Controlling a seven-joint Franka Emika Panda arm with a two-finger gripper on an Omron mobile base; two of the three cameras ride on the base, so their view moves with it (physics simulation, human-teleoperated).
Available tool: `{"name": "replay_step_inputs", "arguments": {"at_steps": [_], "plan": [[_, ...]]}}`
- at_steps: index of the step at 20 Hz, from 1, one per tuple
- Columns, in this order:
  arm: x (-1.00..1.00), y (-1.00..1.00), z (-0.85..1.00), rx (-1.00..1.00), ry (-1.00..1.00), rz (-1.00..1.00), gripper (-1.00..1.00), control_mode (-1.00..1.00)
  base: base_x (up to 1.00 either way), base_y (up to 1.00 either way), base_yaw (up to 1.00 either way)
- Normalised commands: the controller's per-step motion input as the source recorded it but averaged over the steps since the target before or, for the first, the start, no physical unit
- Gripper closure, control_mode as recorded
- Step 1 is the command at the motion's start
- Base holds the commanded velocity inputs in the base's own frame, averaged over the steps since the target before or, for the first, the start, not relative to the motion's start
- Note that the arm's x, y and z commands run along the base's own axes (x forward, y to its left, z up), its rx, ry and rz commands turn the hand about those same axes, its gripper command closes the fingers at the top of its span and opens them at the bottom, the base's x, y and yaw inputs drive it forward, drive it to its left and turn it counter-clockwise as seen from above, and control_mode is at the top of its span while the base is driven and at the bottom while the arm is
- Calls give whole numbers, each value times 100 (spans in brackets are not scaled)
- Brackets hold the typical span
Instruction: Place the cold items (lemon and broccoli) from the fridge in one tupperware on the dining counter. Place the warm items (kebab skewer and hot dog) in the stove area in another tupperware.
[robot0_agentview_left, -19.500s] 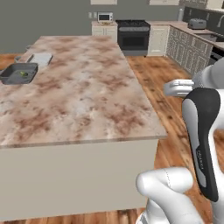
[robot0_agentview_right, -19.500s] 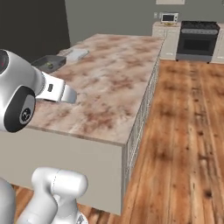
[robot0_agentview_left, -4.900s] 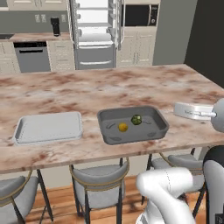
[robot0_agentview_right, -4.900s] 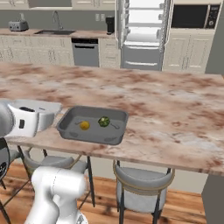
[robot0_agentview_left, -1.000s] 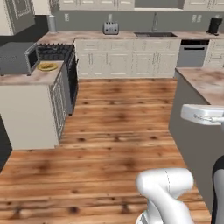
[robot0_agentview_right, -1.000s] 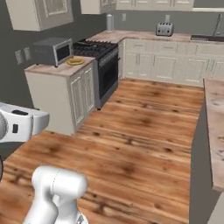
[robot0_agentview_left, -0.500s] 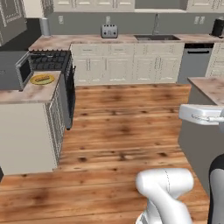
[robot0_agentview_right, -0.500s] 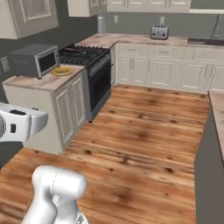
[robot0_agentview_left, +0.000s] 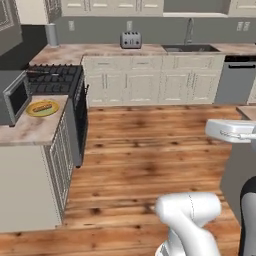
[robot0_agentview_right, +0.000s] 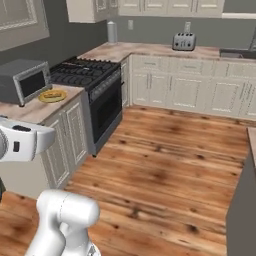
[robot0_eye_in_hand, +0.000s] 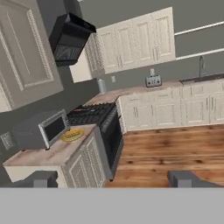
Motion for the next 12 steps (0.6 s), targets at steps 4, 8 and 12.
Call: {"name": "replay_step_inputs", "arguments": {"at_steps": [4, 8, 12], "plan": [[0, 0, 0, 0, 0, 0, -100, 100, 100, -11, 15], [0, 0, 0, 0, 0, 0, -100, 100, 100, -12, 18], [0, 0, 0, 0, 0, 0, -100, 100, 100, -16, 22]]}}
